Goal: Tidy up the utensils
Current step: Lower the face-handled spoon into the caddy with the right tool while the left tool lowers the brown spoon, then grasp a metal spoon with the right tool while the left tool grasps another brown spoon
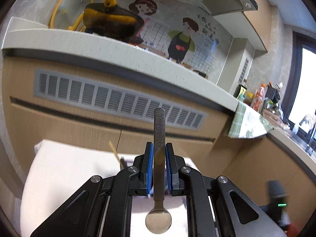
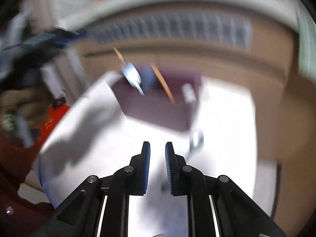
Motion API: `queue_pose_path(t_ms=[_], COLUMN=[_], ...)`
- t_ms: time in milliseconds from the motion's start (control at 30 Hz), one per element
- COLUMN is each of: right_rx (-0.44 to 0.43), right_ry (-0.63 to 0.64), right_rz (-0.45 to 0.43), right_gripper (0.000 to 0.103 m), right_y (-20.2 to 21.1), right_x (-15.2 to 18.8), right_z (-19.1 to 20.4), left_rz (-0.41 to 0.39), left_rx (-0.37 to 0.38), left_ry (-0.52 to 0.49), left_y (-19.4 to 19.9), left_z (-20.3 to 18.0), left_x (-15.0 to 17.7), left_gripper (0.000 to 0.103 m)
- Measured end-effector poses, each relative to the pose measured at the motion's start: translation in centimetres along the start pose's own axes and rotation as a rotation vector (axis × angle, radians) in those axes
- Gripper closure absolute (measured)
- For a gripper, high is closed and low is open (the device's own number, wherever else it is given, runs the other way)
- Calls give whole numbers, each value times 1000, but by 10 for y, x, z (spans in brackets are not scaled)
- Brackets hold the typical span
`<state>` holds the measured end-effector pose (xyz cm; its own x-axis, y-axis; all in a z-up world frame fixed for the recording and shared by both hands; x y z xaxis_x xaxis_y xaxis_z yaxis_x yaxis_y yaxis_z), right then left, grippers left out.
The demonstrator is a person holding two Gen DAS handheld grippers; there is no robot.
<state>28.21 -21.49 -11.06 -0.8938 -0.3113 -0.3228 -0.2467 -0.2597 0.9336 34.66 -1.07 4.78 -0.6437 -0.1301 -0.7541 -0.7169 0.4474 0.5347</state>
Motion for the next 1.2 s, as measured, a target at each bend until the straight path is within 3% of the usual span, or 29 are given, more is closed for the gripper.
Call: queue_pose_path(t_ms=[133,233,333,600,867,933,1033,1200], right_rx=[37,101,146,208,198,199,229,215], right_ry=[-138,-173,-157,-79,-23,-4,-18,0], right_rz=[50,33,12,-51,-6,-11,-36,-19], right_gripper=[87,86,86,69,58,60,77,77], right_y=[-45,-60,-67,-78,-83,-82,-75,-69], right_x=[10,-4,-21,-45,-62,-62,-51,-28], right_z=[-30,-45,-48,-46,-54,-55,-60,-47], left_rz=[34,61,89,151,158,153,155,176], left_rx=[-10,-23,-30,-44,-49,-51,-53,-44], left_ry=[6,27,48,86,72,64,53,63], left_y=[4,5,3,-8,-9,-7,-5,-4], left_z=[4,12,21,37,31,29,27,30], left_x=[22,35,45,63,65,65,65,71], left_gripper=[91,91,91,91,91,91,91,92])
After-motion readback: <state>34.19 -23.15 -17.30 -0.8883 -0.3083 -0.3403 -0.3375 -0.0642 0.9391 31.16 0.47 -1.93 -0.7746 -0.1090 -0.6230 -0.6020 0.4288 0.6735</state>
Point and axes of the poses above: each gripper's, at about its wrist camera, not at the fingertips, and y roughly against the way its jaws point, z to its left, x to its underside, the point moved 10 cm from there along -y, roughly the way its jaws point, and after that the axes turned 15 degrees about z, right-handed, at the moved point
